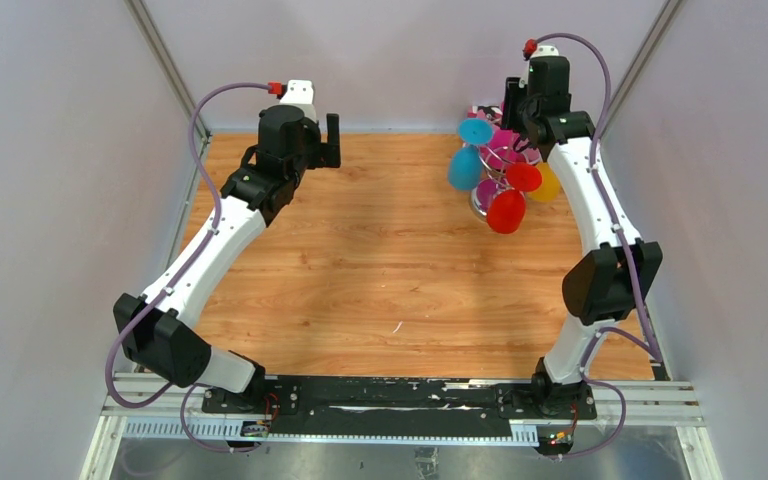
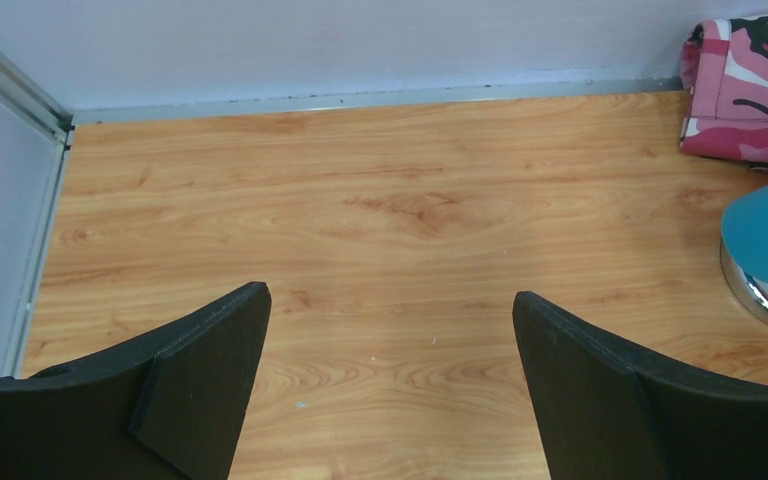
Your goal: Take the wine glass off the wine glass rack
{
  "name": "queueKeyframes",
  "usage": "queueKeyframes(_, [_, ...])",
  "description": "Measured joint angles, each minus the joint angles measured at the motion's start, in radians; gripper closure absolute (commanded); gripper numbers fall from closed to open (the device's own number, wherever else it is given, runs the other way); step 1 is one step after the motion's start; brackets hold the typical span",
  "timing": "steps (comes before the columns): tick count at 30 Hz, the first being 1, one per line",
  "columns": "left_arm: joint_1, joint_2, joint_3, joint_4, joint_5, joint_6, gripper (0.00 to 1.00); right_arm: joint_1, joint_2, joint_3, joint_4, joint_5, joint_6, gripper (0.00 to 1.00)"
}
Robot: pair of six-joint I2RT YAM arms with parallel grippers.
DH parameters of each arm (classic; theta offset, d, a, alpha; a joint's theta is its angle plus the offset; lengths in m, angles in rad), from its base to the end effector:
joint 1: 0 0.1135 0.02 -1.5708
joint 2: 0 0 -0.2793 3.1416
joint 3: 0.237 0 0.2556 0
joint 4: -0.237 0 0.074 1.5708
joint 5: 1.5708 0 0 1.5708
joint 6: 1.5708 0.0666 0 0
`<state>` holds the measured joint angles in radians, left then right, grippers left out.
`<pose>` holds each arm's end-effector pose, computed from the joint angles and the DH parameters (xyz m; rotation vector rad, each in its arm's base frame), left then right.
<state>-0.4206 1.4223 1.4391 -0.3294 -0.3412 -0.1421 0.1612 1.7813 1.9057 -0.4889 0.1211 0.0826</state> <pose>0.3343 -0.1251 0.4118 0.0271 1.8652 -0.0677 0.4438 0.0640 0.4271 0.0047 1.9328 0.0455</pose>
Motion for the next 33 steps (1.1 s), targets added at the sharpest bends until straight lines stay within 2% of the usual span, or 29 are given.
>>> queueKeyframes(5, [0.000, 0.000, -0.006, 0.006, 0.000, 0.000, 0.03, 0.000, 0.016, 0.029, 0.005, -0.001, 0.002, 0.55])
queueKeyframes(14, [0.000, 0.010, -0.011, 0.006, 0.000, 0.000, 0.03, 0.000, 0.034, 0.038, 0.010, 0.001, 0.003, 0.83])
queueKeyframes(17, [0.000, 0.010, -0.012, 0.007, 0.000, 0.000, 0.03, -0.002, 0.037, 0.038, 0.011, 0.002, 0.003, 1.00])
queueKeyframes(33, [0.000, 0.009, -0.028, 0.015, -0.009, 0.000, 0.03, 0.003, 0.042, 0.079, -0.053, -0.008, 0.007, 1.00])
